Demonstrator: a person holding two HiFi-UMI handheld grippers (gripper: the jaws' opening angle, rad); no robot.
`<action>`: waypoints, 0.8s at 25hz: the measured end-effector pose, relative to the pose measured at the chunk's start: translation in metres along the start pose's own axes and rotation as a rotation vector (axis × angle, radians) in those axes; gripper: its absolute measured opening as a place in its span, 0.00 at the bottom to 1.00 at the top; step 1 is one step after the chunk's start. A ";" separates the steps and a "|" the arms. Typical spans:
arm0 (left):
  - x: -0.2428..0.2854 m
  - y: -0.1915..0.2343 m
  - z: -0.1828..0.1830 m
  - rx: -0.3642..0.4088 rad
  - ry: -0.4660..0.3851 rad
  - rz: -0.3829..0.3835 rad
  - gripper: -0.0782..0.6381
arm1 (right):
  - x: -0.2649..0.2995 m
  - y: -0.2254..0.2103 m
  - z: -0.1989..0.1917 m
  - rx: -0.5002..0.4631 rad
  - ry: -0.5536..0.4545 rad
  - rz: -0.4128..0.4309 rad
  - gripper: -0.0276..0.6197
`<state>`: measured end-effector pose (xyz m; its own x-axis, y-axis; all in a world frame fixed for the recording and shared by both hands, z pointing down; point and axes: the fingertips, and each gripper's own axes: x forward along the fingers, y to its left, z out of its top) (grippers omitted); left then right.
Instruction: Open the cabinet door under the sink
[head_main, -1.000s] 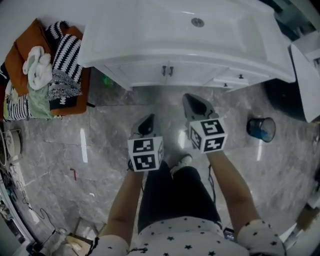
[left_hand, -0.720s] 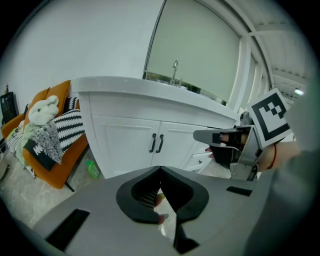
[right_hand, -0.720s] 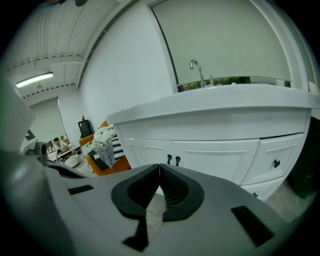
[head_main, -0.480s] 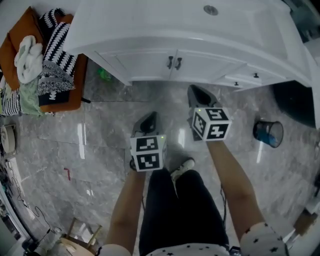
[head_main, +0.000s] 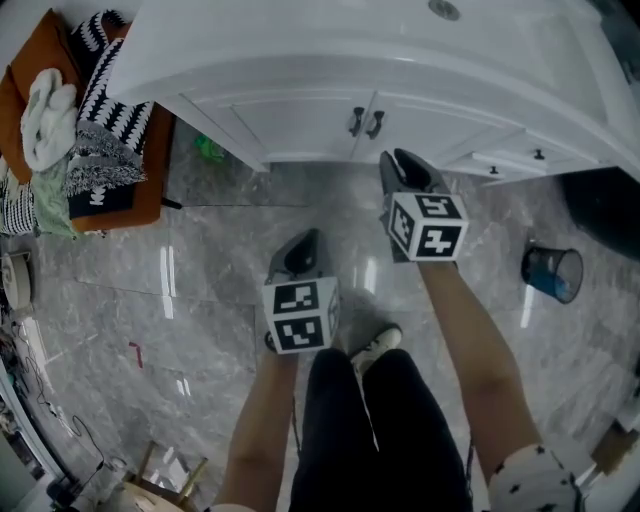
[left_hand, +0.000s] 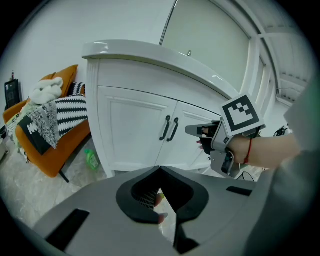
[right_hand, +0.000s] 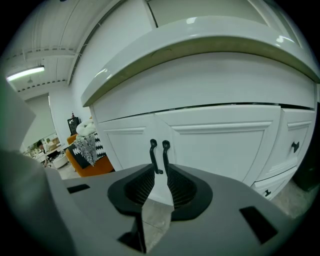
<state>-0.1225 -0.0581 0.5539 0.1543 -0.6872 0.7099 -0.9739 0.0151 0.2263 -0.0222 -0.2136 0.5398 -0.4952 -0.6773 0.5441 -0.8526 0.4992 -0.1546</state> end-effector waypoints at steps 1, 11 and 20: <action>0.002 0.002 -0.002 -0.001 0.000 0.002 0.12 | 0.004 -0.002 0.000 0.006 -0.005 -0.003 0.15; 0.009 0.020 -0.009 -0.015 0.014 0.007 0.12 | 0.043 -0.006 0.009 -0.025 -0.009 -0.058 0.17; 0.013 0.030 -0.006 -0.018 0.026 0.000 0.12 | 0.063 -0.009 0.011 -0.035 0.020 -0.100 0.17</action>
<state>-0.1491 -0.0624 0.5736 0.1589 -0.6678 0.7271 -0.9707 0.0287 0.2385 -0.0479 -0.2663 0.5666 -0.4042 -0.7139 0.5718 -0.8910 0.4486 -0.0698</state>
